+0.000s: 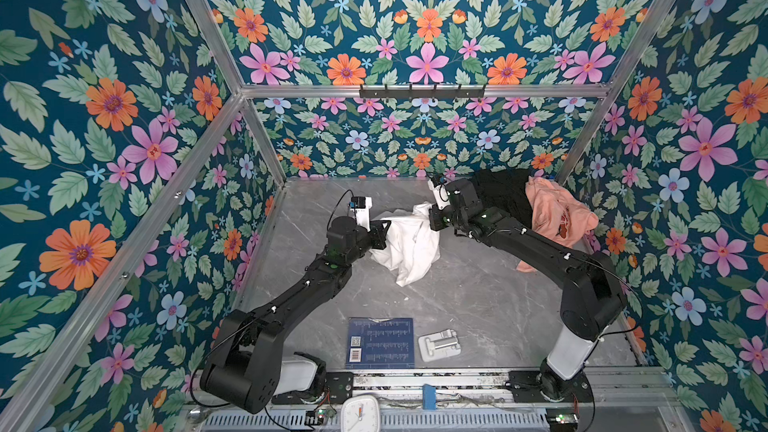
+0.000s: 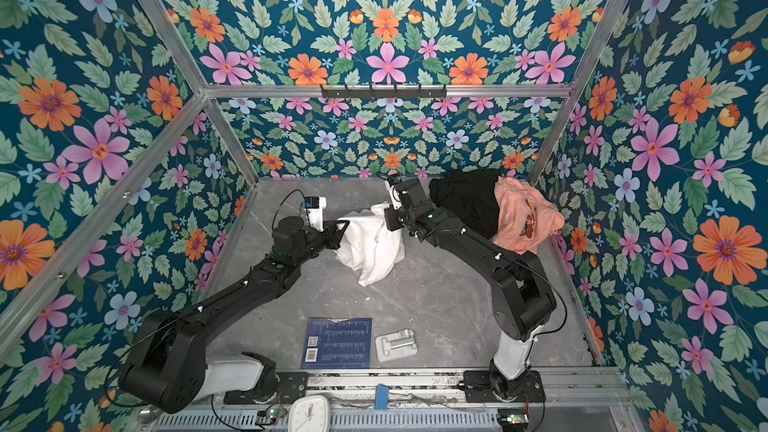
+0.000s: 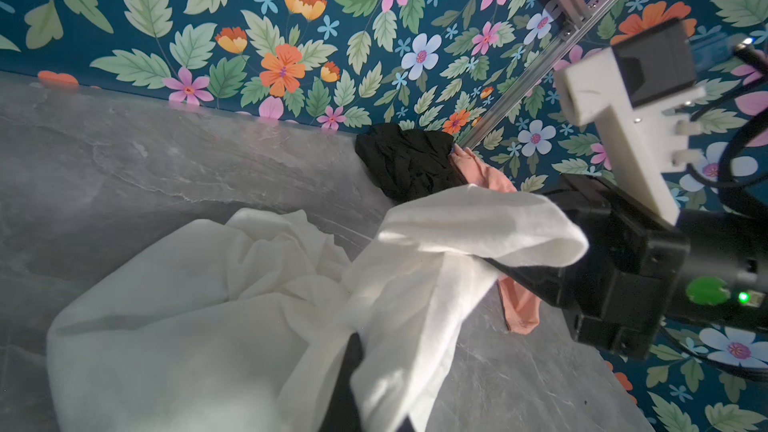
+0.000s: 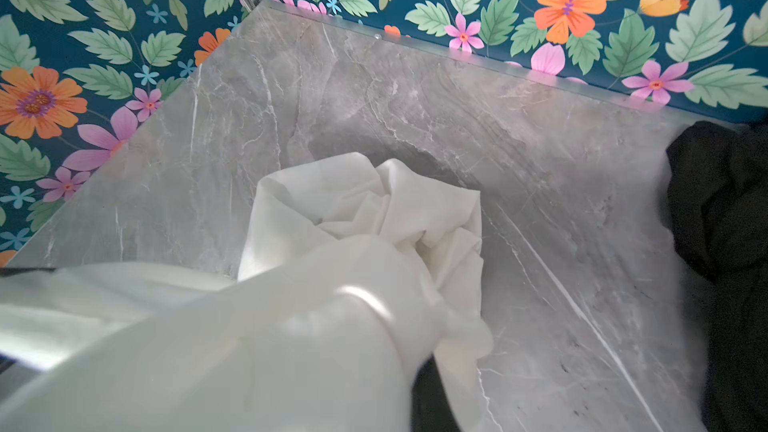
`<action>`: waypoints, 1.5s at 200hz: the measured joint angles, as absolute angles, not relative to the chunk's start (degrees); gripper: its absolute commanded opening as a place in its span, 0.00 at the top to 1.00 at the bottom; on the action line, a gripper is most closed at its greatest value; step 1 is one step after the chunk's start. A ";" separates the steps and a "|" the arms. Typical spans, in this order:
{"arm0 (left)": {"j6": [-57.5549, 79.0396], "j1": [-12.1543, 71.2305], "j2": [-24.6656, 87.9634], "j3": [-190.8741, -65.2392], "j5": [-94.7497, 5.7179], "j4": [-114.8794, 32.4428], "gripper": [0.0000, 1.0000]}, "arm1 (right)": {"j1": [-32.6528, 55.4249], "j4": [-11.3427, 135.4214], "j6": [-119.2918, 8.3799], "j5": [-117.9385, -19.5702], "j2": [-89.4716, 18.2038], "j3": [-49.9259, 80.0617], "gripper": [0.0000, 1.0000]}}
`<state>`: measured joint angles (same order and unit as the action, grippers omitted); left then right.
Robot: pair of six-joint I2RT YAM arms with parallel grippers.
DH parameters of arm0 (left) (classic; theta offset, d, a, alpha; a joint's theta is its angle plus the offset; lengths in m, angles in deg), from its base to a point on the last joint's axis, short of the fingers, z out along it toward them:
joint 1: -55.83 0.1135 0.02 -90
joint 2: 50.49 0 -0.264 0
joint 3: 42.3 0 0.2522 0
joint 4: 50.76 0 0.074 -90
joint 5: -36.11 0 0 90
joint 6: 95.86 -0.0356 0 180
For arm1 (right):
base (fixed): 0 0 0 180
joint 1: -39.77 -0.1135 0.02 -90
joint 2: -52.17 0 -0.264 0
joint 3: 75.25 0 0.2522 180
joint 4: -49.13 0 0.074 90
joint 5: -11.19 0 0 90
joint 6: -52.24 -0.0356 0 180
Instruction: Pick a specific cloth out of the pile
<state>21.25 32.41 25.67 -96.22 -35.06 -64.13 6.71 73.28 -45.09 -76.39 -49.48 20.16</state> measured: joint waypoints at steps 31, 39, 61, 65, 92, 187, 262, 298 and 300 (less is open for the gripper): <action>21.40 32.41 27.66 -95.43 -35.23 -63.98 1.00 | 7.24 72.50 -45.88 -75.71 -51.10 19.05 1.00; 21.38 32.41 28.09 -95.02 -35.43 -63.98 1.00 | 7.30 72.08 -46.42 -75.52 -51.60 18.92 1.00; 21.58 32.41 29.62 -93.33 -36.13 -64.07 0.99 | 7.37 71.27 -46.55 -74.75 -53.30 18.41 0.97; 21.95 32.41 29.95 -92.98 -36.17 -64.13 0.96 | 7.37 71.21 -46.58 -74.62 -53.59 18.26 0.95; 23.41 32.43 31.72 -90.60 -36.70 -65.53 0.82 | 7.37 70.62 -47.03 -73.66 -55.62 17.19 0.85; 22.39 32.87 26.15 -92.59 -40.89 -63.11 0.00 | 7.74 72.69 -46.86 -74.77 -50.09 17.32 0.04; 15.20 35.91 14.43 -99.39 -42.90 -52.62 0.00 | 7.76 74.70 -41.99 -79.47 -30.48 13.54 0.01; 11.13 36.78 9.41 -96.76 -46.88 -46.45 0.00 | 10.03 73.54 -41.44 -83.80 -19.40 -0.60 0.01; 11.00 36.82 9.19 -96.28 -47.76 -46.39 0.00 | 10.10 73.35 -41.35 -84.24 -18.92 -1.35 0.01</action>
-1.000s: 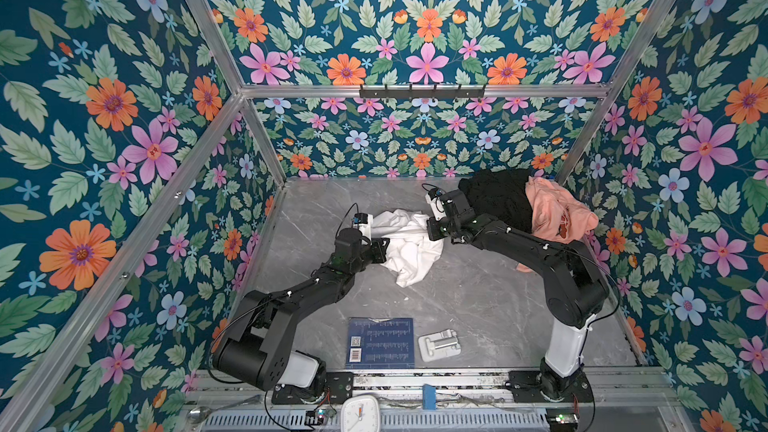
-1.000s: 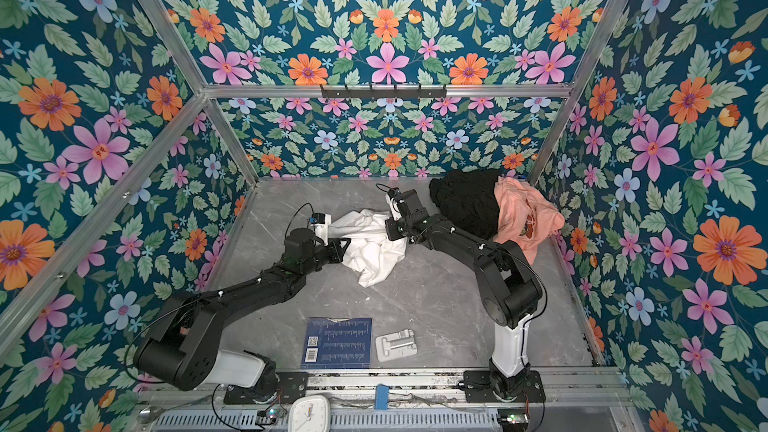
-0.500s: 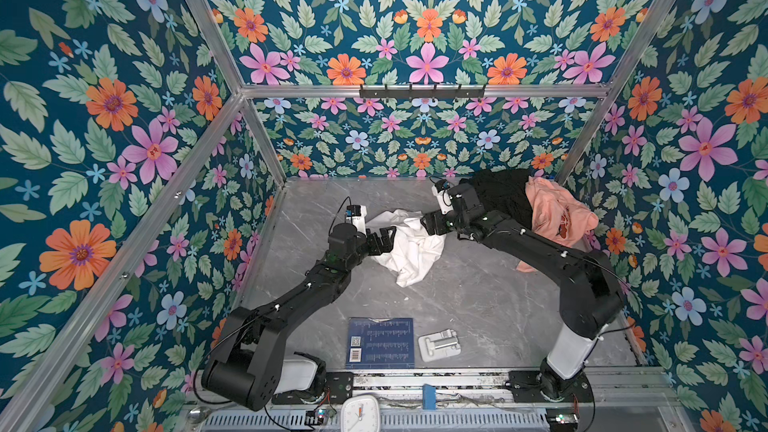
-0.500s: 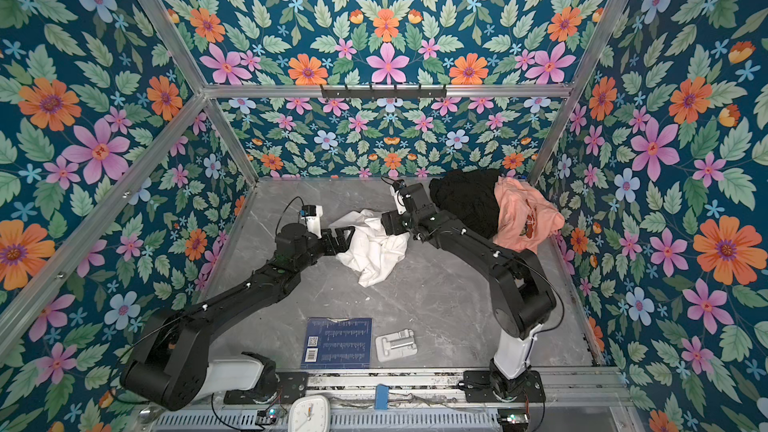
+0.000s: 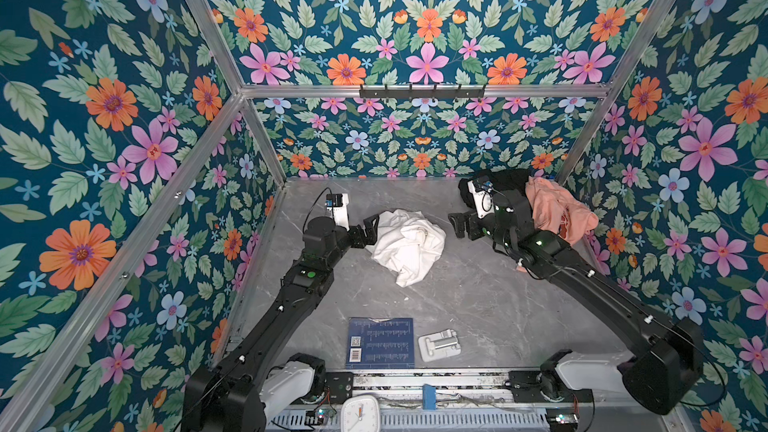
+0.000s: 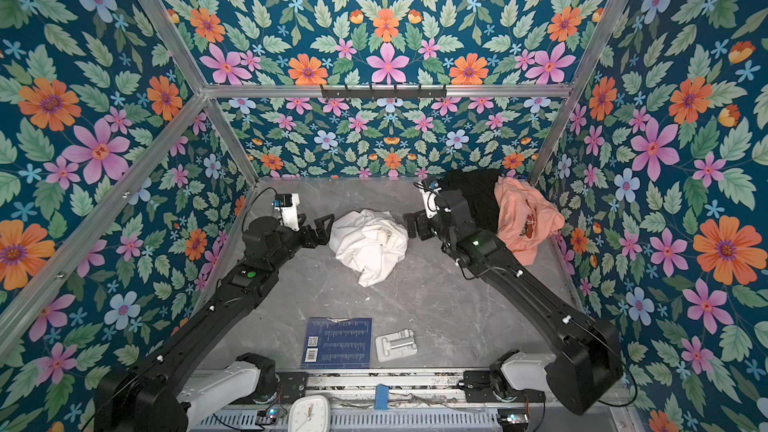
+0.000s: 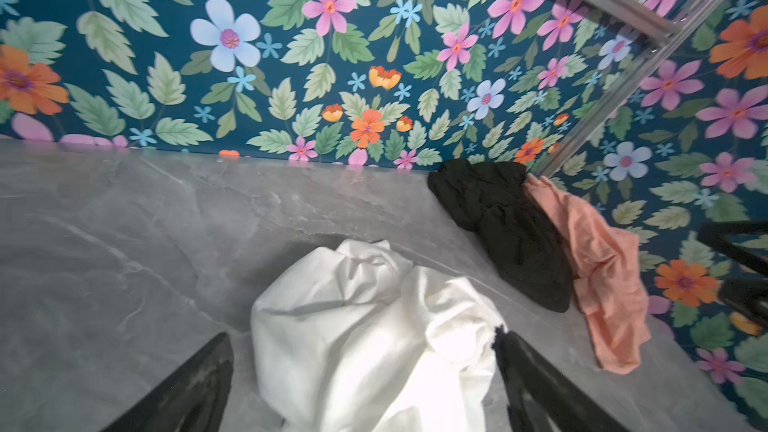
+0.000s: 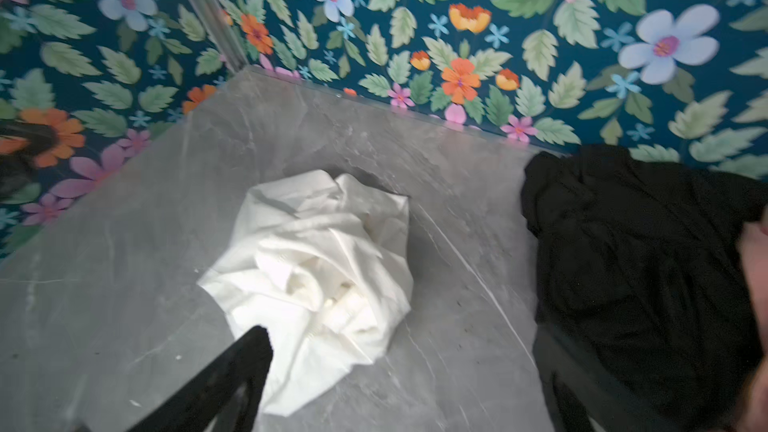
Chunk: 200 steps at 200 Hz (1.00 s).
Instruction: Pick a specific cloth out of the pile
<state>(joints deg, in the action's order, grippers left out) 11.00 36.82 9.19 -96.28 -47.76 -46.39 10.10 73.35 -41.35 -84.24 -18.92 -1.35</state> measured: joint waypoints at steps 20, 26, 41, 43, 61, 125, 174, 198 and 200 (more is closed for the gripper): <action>10.32 37.04 9.91 -90.32 -59.47 -48.20 0.13 | 11.52 67.86 -39.45 -89.79 -13.98 -13.06 0.01; 9.03 37.28 11.13 -87.63 -63.56 -50.32 0.15 | 12.61 64.74 -38.49 -91.39 -13.35 -16.89 0.01; 5.88 38.48 15.07 -81.95 -71.56 -55.50 0.17 | 16.66 56.58 -36.76 -95.41 -13.44 -26.77 0.01; 5.36 38.70 15.63 -81.20 -72.52 -56.35 0.17 | 17.09 55.64 -36.41 -95.98 -13.55 -27.97 0.01; 1.01 41.83 20.81 -76.13 -76.52 -65.99 0.19 | 19.28 47.16 -33.16 -97.35 -15.97 -35.44 0.01; -6.05 49.85 36.42 -78.27 -72.80 -86.14 0.29 | 28.48 26.90 -32.54 -99.12 -19.86 -43.55 0.01; -6.01 54.46 40.73 -73.97 -64.21 -97.71 0.00 | 37.59 12.85 -36.72 -89.16 -28.02 -47.18 0.01; -5.85 54.40 42.04 -72.44 -61.24 -102.45 0.00 | 39.17 12.02 -37.61 -84.28 -30.44 -46.39 0.01; -5.85 54.42 42.04 -72.39 -61.20 -102.80 0.00 | 39.45 11.62 -37.61 -84.00 -30.48 -46.26 0.01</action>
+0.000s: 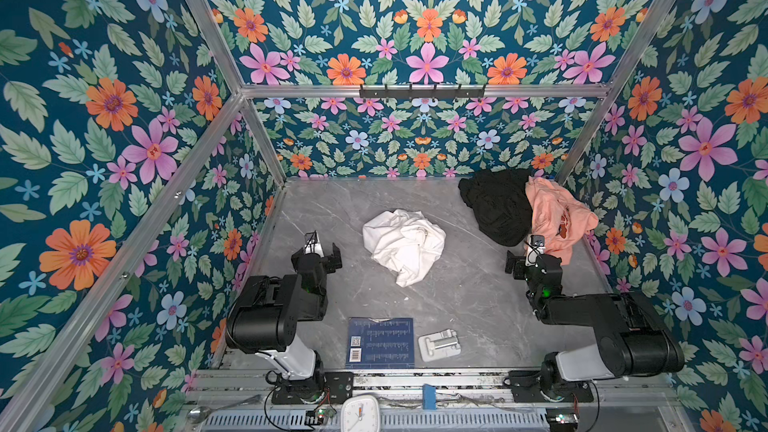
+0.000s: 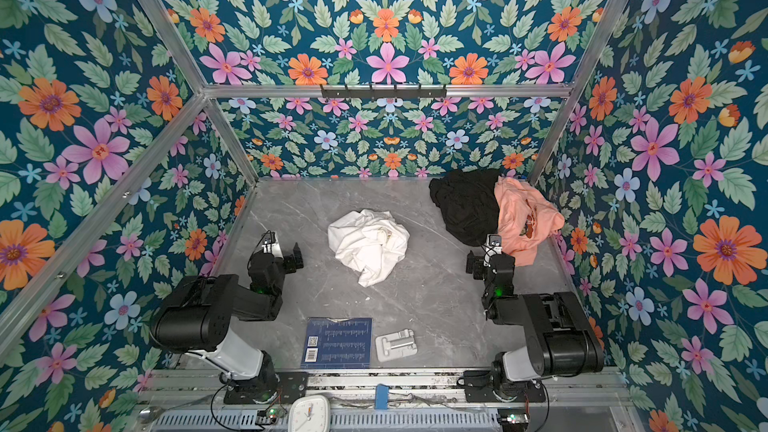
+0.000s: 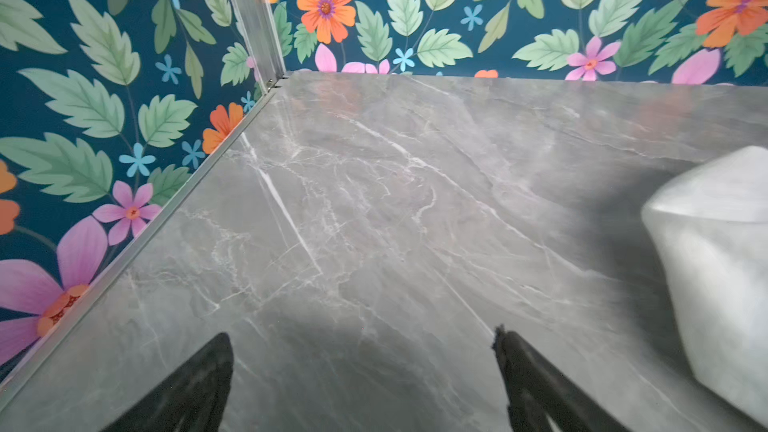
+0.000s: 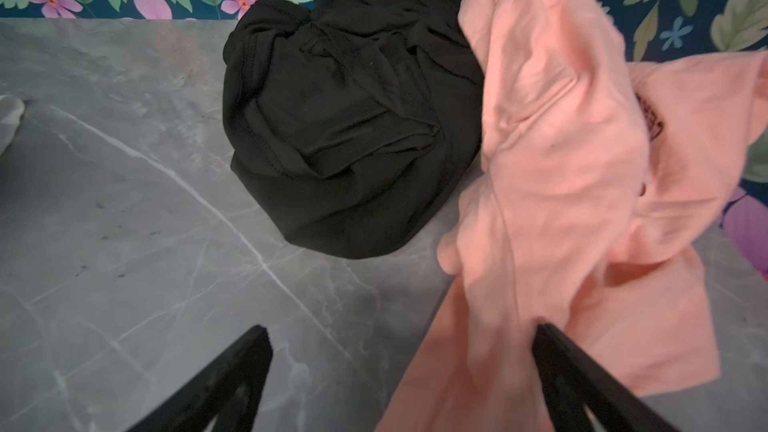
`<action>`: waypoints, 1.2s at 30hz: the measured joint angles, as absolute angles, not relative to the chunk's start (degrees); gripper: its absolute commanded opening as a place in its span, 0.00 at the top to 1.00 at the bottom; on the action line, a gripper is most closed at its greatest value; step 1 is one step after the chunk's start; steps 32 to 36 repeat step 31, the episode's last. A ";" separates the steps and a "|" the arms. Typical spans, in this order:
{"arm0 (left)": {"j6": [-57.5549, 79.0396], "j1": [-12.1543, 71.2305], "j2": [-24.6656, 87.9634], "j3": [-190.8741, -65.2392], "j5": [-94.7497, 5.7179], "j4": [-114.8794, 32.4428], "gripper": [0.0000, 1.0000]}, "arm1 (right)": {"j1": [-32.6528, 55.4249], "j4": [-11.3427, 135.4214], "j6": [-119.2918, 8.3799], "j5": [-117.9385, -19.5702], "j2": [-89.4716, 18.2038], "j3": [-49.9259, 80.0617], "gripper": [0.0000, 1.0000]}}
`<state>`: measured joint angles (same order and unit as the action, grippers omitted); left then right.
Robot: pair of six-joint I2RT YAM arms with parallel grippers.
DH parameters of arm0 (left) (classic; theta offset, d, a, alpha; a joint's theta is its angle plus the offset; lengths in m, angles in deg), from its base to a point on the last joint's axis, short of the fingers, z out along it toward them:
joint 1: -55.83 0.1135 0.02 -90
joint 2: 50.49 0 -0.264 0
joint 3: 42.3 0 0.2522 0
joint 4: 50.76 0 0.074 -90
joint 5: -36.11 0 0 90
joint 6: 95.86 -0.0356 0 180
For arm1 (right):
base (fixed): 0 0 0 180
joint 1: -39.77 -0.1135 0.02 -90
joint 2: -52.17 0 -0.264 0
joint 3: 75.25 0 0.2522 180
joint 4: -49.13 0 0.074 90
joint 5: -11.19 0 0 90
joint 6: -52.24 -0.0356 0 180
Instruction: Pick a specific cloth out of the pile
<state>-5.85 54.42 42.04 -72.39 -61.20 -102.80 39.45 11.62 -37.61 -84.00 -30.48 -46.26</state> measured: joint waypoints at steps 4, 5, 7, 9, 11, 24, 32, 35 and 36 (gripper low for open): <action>-5.81 54.46 42.23 -72.33 -61.05 -105.95 0.00 | 40.59 10.51 -38.84 -80.92 -30.42 -44.99 0.01; -5.81 54.46 42.26 -72.37 -60.63 -106.14 0.00 | 40.65 10.31 -38.84 -80.11 -30.57 -44.84 0.01; -5.81 54.46 42.28 -72.46 -60.13 -106.43 0.00 | 40.76 10.95 -39.03 -79.43 -30.38 -44.71 0.01; -5.81 54.53 42.37 -72.77 -59.95 -106.47 0.00 | 40.83 10.90 -39.08 -79.25 -30.38 -44.64 0.01; -5.79 54.86 42.56 -73.14 -59.65 -106.41 0.00 | 40.85 11.19 -39.08 -78.99 -30.33 -44.64 0.01; -5.74 55.36 42.67 -73.73 -58.31 -106.14 0.00 | 40.83 12.13 -39.08 -78.34 -30.27 -44.62 0.01; -5.77 55.25 42.54 -72.96 -58.20 -106.43 0.00 | 40.83 12.24 -39.08 -78.34 -30.27 -44.49 0.01; -5.77 55.25 42.54 -72.96 -58.20 -106.43 0.00 | 40.83 12.24 -39.08 -78.34 -30.27 -44.49 0.01; -5.77 55.25 42.54 -72.96 -58.20 -106.43 0.00 | 40.83 12.24 -39.08 -78.34 -30.27 -44.49 0.01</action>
